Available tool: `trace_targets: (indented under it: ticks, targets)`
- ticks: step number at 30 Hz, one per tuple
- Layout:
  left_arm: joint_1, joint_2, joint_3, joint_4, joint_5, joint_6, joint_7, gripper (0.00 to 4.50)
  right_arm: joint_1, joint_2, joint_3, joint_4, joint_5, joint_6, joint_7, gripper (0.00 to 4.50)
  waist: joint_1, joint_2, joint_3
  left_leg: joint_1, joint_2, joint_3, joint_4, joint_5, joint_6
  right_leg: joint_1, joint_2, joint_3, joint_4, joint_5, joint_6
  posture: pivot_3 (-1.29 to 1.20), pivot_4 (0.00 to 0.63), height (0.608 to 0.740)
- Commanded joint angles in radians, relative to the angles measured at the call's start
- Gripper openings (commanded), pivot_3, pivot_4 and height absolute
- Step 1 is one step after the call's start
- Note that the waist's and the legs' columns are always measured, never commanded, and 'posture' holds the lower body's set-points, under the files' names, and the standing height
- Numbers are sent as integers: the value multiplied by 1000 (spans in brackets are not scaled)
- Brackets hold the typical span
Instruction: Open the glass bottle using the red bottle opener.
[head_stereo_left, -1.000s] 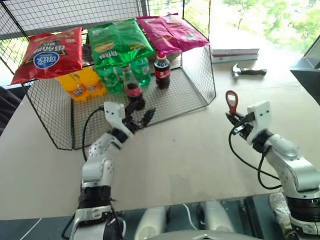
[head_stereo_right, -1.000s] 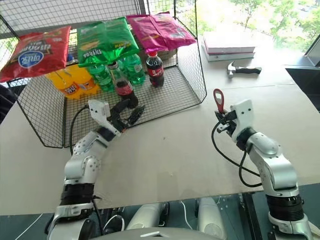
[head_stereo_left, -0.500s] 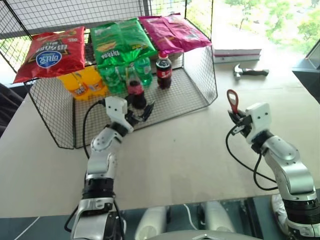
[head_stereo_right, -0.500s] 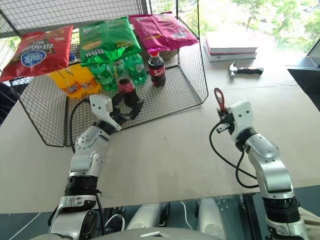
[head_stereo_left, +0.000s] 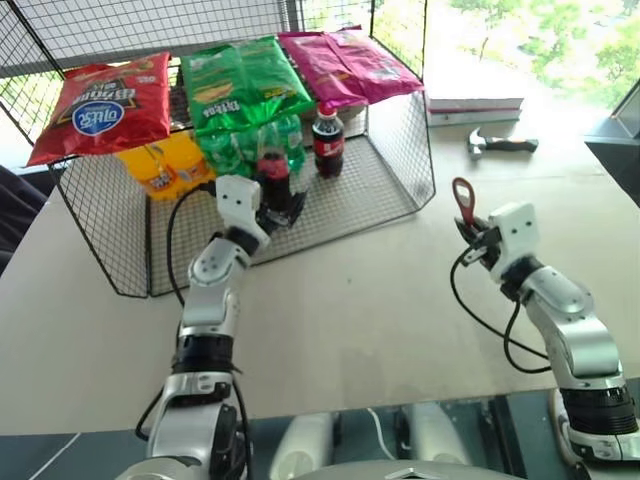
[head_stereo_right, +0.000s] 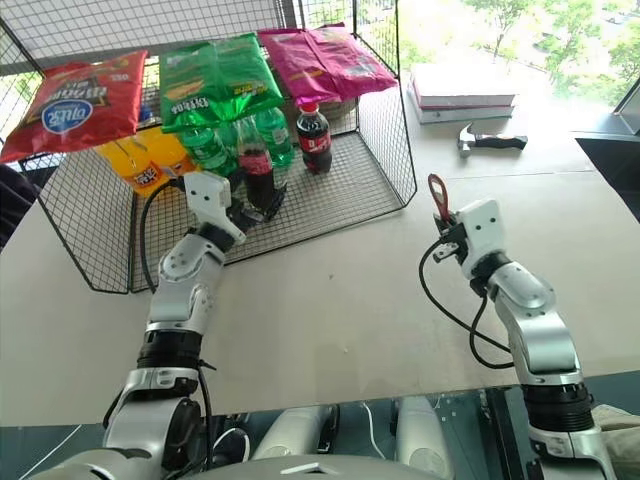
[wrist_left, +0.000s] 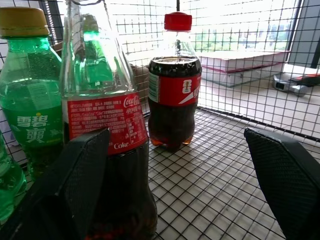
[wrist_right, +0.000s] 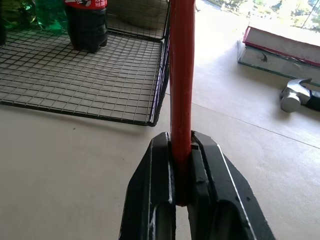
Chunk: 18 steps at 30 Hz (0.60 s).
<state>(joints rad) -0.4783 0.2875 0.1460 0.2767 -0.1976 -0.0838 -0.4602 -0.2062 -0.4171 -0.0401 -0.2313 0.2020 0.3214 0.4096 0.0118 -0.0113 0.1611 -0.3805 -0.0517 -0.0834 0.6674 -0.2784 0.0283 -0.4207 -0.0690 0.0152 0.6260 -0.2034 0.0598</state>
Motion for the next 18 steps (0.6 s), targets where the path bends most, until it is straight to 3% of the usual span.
trace_targets:
  ticks: [1, 8, 18]
  targets:
    - [-13, -6, -4, -18, -1, -36, 7, 4426, -27, -2, -8, -4, -3, -33, 13, 0, 0, 0, 0, 0, 0, 0, 0, 0, 0, 0, 0, 0, 0, 0, 0, 0, 150, 740]
    - [82, -6, -2, -117, -5, -34, 7, 4426, -11, -3, -14, -12, -3, -35, 18, 0, -2, 0, 0, 0, 0, 0, 0, 0, 0, 0, 0, 1, 0, 0, 0, 0, 150, 740]
    - [50, 7, 16, -61, 43, -91, 88, 4426, -2, -8, -20, -19, -7, -32, 19, 0, 1, 0, 0, 0, 0, 0, 1, 0, 0, 0, 0, 0, 1, 0, 0, 0, 150, 740]
